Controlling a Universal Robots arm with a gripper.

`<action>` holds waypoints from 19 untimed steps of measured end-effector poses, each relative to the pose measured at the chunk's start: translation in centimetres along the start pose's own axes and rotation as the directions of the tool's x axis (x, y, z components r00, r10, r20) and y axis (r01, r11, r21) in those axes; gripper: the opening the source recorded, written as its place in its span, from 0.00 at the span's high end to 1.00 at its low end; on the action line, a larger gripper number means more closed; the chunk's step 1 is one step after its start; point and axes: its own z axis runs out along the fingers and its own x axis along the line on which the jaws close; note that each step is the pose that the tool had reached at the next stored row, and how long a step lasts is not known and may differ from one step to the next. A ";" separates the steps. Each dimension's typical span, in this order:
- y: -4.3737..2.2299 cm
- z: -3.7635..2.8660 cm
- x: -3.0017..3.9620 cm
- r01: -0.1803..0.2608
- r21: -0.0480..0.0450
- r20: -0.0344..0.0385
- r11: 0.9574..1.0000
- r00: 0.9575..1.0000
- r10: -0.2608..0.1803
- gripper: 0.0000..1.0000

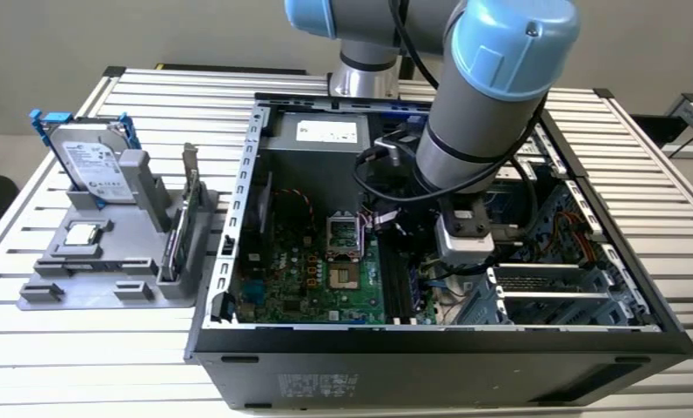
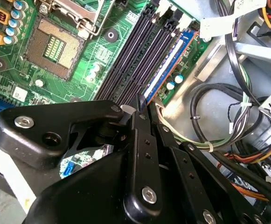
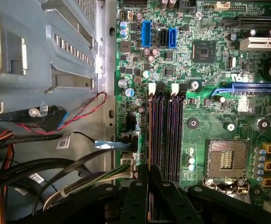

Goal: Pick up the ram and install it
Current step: 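Insert the ram into the slot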

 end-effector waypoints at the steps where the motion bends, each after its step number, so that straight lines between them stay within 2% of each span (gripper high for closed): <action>1: 0.02 0.02 0.00 0.000 0.000 0.000 1.000 1.000 0.000 1.00; 11: 0.37 0.00 0.00 0.002 0.000 0.000 1.000 1.000 -0.002 1.00; 19: 0.34 0.01 0.00 0.003 -0.001 0.000 1.000 1.000 -0.003 1.00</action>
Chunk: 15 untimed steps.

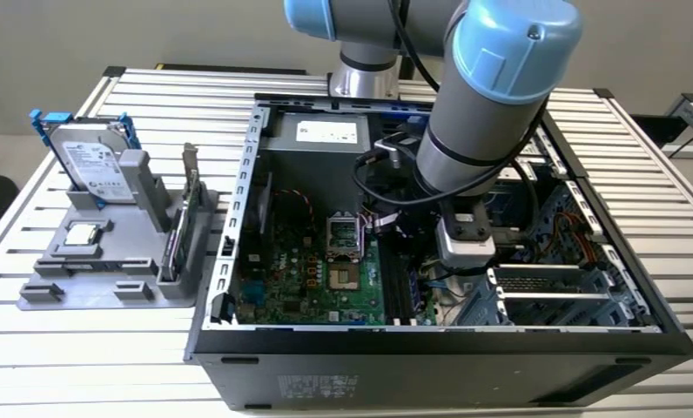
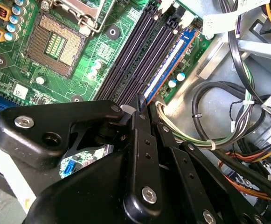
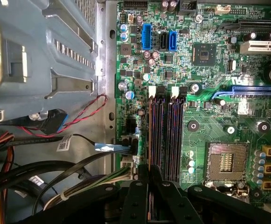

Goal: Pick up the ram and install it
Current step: 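Insert the ram into the slot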

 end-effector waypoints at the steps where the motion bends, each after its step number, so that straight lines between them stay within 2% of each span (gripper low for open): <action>1: -0.02 0.00 0.00 0.000 0.000 0.000 1.000 1.000 0.000 1.00; 7: -0.33 0.01 0.00 0.000 0.000 0.000 1.000 1.000 0.000 1.00; 15: -0.23 0.01 -0.10 0.000 0.000 0.000 1.000 1.000 0.000 1.00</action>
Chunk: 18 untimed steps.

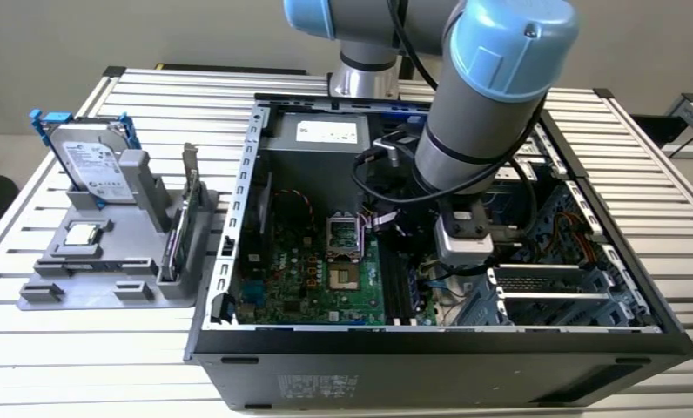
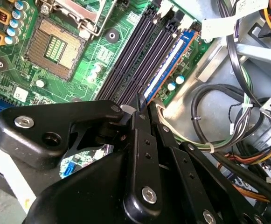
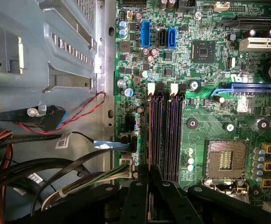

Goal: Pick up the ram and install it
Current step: 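Insert the ram into the slot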

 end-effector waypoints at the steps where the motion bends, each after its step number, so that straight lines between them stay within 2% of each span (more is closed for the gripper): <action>1: 0.06 0.00 0.00 0.000 0.000 0.000 1.000 1.000 0.000 1.00; 18: 0.38 0.02 -0.18 -0.001 0.000 0.000 1.000 1.000 0.001 1.00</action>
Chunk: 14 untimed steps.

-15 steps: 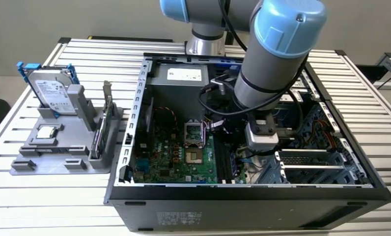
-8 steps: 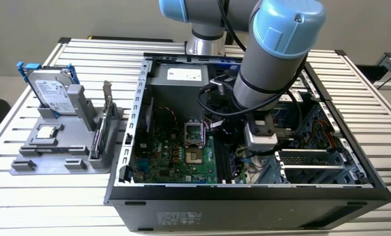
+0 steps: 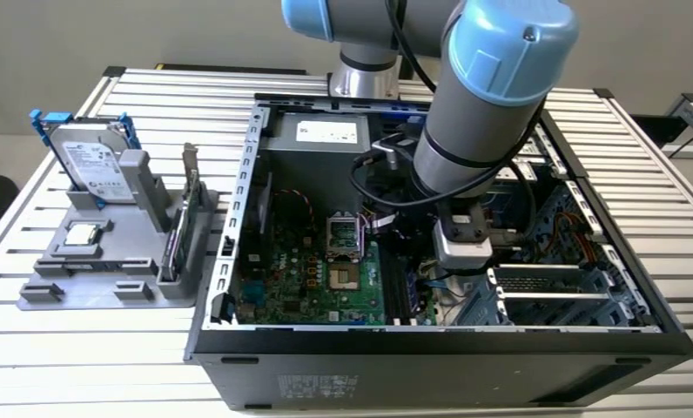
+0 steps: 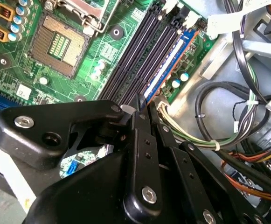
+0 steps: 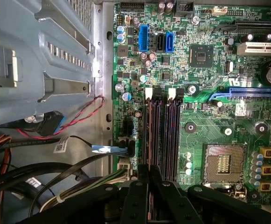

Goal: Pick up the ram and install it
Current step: 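Insert the ram into the slot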

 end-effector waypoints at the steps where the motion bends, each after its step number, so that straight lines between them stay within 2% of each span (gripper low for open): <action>1: 0.01 0.00 0.00 0.000 0.000 0.000 1.000 1.000 0.000 1.00; 8: 0.01 0.02 0.00 0.000 -0.001 0.000 1.000 1.000 0.000 1.00; 14: 0.00 0.23 0.01 0.000 -0.012 0.000 1.000 1.000 0.000 1.00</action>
